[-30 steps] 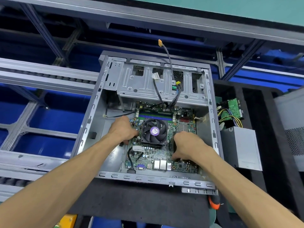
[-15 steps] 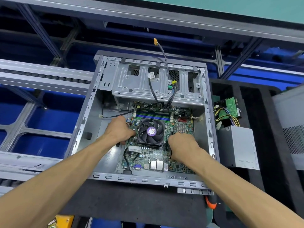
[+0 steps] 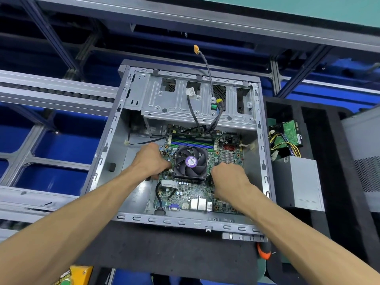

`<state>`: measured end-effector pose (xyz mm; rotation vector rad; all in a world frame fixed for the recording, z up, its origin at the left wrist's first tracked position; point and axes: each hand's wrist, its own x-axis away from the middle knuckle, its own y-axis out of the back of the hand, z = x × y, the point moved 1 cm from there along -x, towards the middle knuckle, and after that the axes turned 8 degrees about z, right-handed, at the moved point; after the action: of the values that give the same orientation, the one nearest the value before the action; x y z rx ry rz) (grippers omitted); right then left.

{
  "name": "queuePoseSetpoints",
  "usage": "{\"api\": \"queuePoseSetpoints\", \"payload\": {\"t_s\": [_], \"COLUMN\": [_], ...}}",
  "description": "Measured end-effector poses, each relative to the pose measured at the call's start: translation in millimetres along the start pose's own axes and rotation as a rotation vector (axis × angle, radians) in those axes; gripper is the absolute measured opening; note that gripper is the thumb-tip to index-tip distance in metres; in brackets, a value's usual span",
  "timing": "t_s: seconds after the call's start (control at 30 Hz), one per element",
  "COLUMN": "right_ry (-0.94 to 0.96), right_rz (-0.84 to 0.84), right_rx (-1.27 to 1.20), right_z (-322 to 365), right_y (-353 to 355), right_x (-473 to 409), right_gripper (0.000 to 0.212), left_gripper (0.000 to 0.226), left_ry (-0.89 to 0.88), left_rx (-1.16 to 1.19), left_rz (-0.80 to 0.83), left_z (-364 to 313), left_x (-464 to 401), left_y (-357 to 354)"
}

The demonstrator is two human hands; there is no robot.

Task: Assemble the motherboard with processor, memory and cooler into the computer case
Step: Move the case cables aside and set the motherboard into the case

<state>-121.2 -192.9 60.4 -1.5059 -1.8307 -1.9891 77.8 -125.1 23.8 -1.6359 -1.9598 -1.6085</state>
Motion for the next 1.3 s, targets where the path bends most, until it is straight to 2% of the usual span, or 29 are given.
{"api": "queuePoseSetpoints", "payload": {"t_s": [0.13, 0.33, 0.47, 0.63, 0.8, 1.3], "right_ry": [0.020, 0.066, 0.083, 0.112, 0.104, 0.102], "right_rz": [0.035, 0.108, 0.145, 0.165, 0.234, 0.254], "right_rx": [0.024, 0.032, 0.030, -0.003, -0.035, -0.067], "right_z": [-0.6, 0.3, 0.6, 0.4, 2.0, 0.7], "right_y": [0.3, 1.3, 0.7, 0.8, 2.5, 2.4], "right_x": [-1.1, 0.5, 1.4, 1.6, 2.3, -2.8], "right_gripper": [0.026, 0.008, 0.023, 0.016, 0.045, 0.040], "left_gripper": [0.031, 0.024, 0.030, 0.025, 0.025, 0.028], "left_ry": [0.017, 0.060, 0.073, 0.103, 0.129, 0.126], "left_rx": [0.001, -0.007, -0.029, -0.043, -0.044, -0.064], "left_rz": [0.042, 0.105, 0.141, 0.151, 0.175, 0.212], "left_z": [0.2, -1.6, -1.4, -1.3, -0.1, 0.6], "left_x": [0.0, 2.5, 3.6, 0.7, -0.4, 0.4], "left_y": [-1.1, -1.4, -2.3, -2.4, -2.2, -0.8]}}
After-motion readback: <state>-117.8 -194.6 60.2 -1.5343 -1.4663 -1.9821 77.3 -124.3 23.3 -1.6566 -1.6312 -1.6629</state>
